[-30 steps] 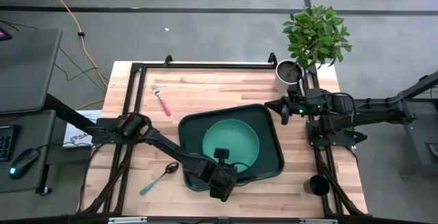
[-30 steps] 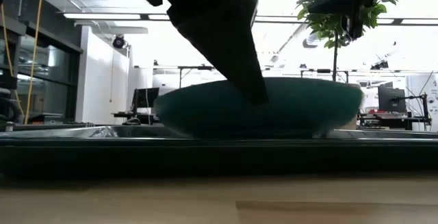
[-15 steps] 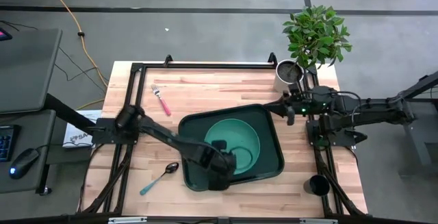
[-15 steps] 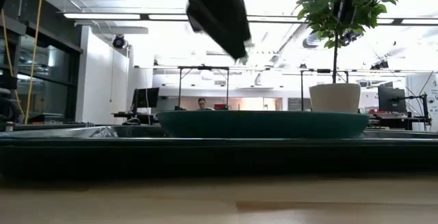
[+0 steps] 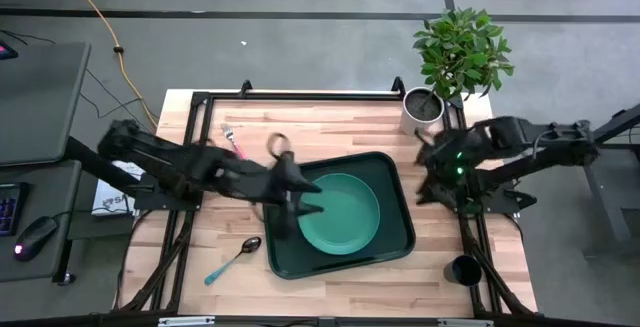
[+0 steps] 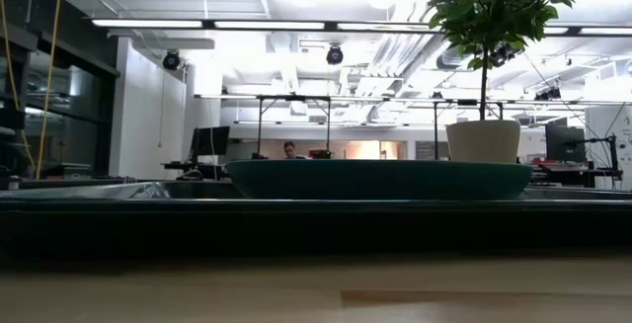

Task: Pick and place plate/cup/fork/spoon on tray
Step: Put the dark blue cup on the black serving tray to the top right of the green plate

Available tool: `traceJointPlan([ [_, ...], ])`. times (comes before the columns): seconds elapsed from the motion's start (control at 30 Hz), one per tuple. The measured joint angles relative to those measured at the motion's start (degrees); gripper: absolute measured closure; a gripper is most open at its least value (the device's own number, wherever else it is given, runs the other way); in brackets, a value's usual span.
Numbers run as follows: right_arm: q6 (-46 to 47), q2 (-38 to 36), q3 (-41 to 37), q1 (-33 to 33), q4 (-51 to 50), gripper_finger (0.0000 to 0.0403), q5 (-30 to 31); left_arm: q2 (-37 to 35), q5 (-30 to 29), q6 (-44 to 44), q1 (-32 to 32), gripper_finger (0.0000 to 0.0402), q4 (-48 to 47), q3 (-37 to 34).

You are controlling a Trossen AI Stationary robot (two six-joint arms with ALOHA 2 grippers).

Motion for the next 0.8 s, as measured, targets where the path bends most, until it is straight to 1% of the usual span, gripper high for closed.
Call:
traceJointPlan([
  [0.07,3.39,1.23,0.26,4.16,-7.35,0.0213,-0.33,-3.28,-0.34,0.24,-0.72,0.0202,7.22,-3.94],
  [0.1,5.91,1.26,-0.48,6.54,-8.99,0.0213,-0.59,-4.8,-0.37,0.27,-1.03,0.0202,10.27,-6.01],
  [0.2,14.68,0.59,-4.01,14.72,-9.64,0.0213,-0.3,-8.19,-0.38,0.34,-2.04,0.0202,19.83,-11.71],
  [0.33,26.45,-0.41,-8.46,25.2,-8.96,0.0213,2.42,-11.29,-0.4,0.36,-2.99,0.0202,28.16,-17.41],
  [0.43,35.07,-0.27,-11.7,31.99,-5.05,0.0213,2.7,-12.49,-0.3,0.36,-3.09,0.0202,31.52,-19.54],
  [0.6,45.42,0.82,-17.58,41.79,5.54,0.0213,2.58,-13.55,-0.18,0.36,-3.09,0.0202,31.84,-20.42],
  [0.73,51.28,2.41,-19.73,45.96,5.52,0.0213,2.91,-13.55,-0.11,0.38,-2.96,0.0202,31.91,-20.44],
  [0.8,53.62,3.26,-19.92,47.22,5.39,0.0213,4.45,-13.55,-0.06,0.38,-2.92,0.0202,31.93,-20.44],
])
